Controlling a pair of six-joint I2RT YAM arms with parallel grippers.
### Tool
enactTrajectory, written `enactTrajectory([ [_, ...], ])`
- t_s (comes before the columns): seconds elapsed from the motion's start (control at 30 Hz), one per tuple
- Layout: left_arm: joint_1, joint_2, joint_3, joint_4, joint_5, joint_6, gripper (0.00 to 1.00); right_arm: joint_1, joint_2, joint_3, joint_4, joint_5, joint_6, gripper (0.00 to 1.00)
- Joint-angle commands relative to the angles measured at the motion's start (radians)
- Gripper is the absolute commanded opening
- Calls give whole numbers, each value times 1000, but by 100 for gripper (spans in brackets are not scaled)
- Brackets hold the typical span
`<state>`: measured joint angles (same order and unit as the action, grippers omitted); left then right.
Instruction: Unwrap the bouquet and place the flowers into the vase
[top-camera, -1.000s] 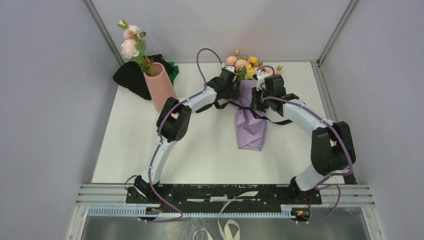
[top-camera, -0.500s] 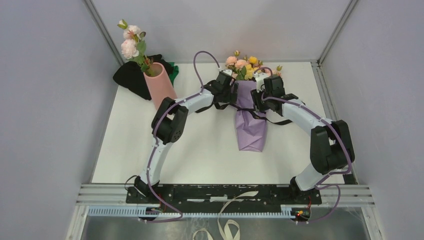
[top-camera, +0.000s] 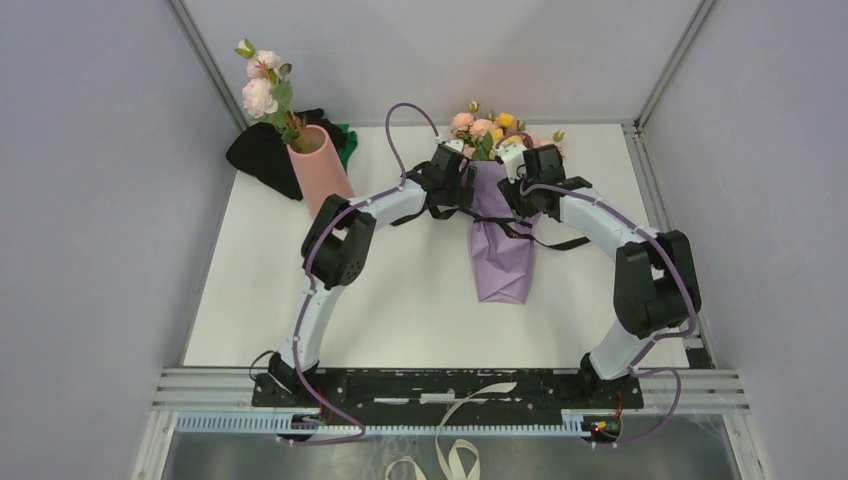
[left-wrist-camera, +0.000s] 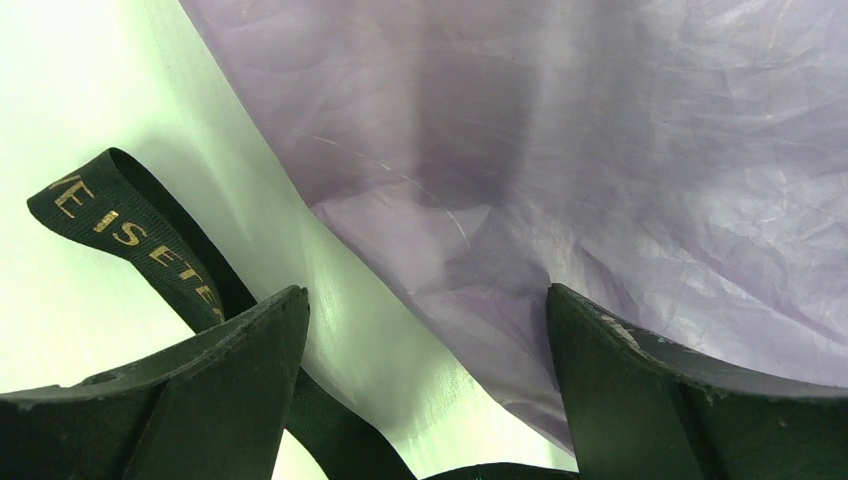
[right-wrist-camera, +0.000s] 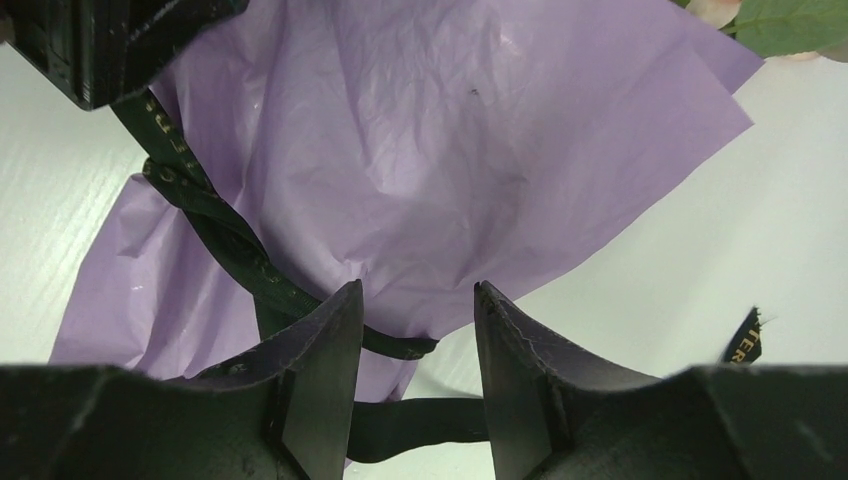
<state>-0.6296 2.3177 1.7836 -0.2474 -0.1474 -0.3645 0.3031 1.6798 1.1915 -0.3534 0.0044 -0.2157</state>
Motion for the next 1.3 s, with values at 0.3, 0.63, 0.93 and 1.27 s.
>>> enactTrajectory([
  [0.3, 2, -52, -3, 14, 13, 16, 94, 1, 11, -29, -15, -27, -36, 51],
  [0.63, 5, -43, -1, 13, 16, 19, 94, 2, -43, -83, 24, -48, -17, 50],
  [0.93, 4, -36, -1, 29, 22, 24, 94, 10, -174, -164, 114, -84, -169, 62],
  [1.27, 6, -27, 18, 26, 29, 53, 94, -5, -32, -126, 99, 13, -476, 61],
])
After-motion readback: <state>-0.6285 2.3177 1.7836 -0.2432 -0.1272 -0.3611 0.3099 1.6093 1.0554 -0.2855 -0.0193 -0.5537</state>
